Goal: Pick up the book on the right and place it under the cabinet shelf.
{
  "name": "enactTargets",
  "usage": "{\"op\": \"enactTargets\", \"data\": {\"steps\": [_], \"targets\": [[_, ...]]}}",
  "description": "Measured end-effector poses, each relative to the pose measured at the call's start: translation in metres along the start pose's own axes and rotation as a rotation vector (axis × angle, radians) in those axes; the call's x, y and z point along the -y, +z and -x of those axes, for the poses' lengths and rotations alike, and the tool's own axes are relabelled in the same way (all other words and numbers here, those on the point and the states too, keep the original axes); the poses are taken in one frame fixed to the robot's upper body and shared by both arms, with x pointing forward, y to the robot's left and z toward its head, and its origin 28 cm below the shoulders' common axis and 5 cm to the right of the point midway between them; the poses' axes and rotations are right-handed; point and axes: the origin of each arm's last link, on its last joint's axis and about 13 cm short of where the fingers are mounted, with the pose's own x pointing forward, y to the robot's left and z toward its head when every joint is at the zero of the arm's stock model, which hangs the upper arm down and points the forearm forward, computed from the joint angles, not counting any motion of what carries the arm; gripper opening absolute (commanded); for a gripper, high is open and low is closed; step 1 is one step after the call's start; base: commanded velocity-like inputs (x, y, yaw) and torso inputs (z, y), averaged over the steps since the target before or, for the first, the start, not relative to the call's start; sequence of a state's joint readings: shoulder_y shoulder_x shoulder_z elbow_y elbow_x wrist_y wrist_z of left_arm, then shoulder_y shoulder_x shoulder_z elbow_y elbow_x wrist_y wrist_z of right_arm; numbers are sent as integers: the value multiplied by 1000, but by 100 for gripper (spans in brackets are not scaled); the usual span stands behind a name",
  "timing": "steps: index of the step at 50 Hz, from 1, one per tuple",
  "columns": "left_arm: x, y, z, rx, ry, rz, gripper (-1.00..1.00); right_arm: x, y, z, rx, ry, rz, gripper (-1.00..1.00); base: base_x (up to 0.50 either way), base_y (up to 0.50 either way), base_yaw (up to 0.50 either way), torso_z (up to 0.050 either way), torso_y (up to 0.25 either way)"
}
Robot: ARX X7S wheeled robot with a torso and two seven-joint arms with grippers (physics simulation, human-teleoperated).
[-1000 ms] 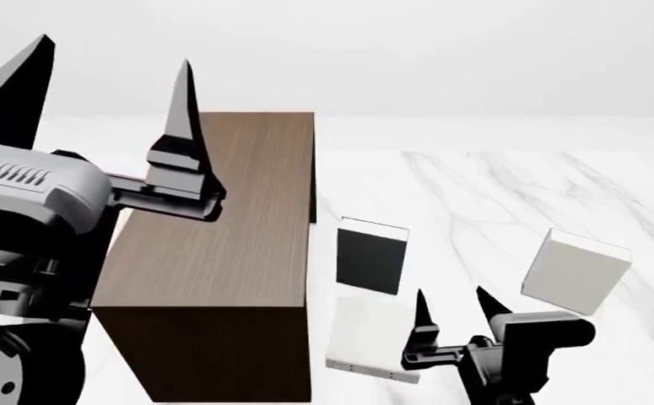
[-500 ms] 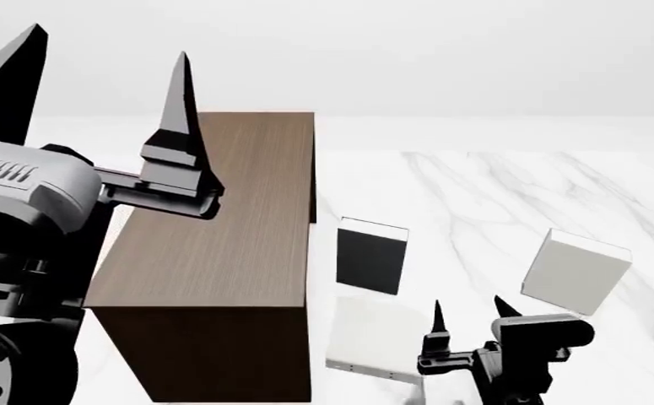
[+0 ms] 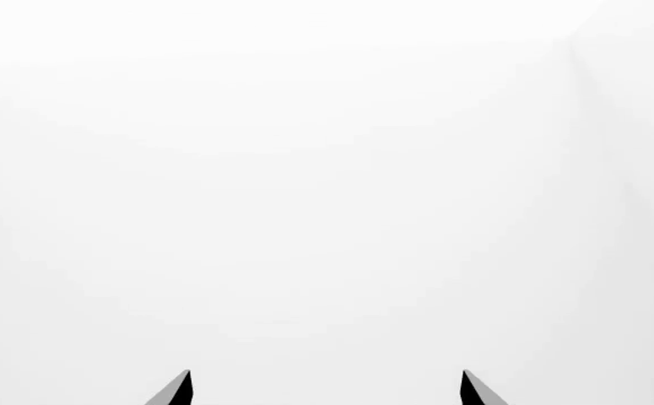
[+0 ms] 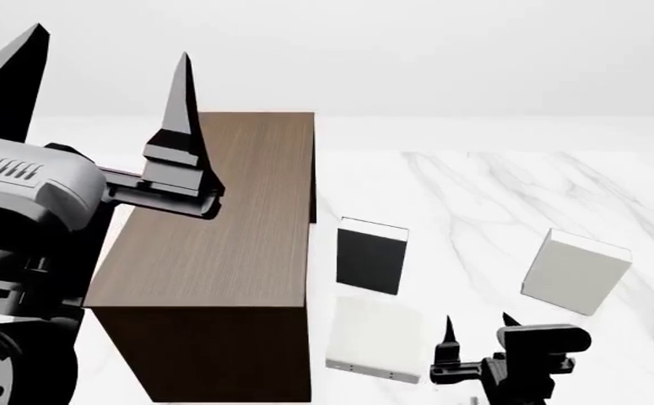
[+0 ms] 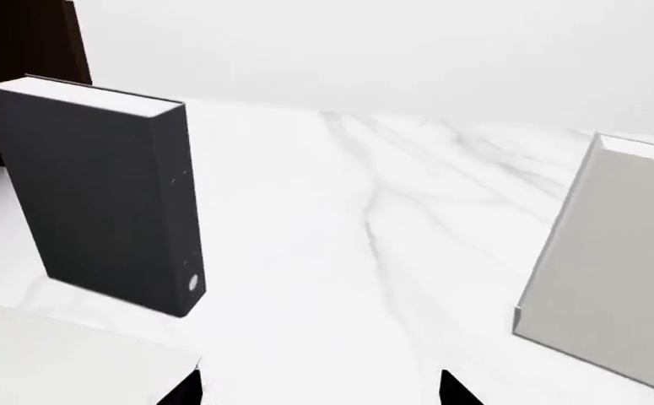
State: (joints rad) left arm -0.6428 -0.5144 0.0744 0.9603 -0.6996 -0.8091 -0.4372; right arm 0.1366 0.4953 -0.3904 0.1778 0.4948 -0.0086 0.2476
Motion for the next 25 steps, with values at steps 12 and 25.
{"op": "enactTargets", "data": {"steps": [12, 25], "targets": [[0, 0, 0, -1, -2, -1, 100, 1, -13, -2, -42, 49, -22, 100, 0, 0, 0, 0, 0], [-1, 3, -1, -4, -2, 2, 100, 5, -29, -8, -84, 36, -25, 100, 0, 0, 0, 0, 0]]}}
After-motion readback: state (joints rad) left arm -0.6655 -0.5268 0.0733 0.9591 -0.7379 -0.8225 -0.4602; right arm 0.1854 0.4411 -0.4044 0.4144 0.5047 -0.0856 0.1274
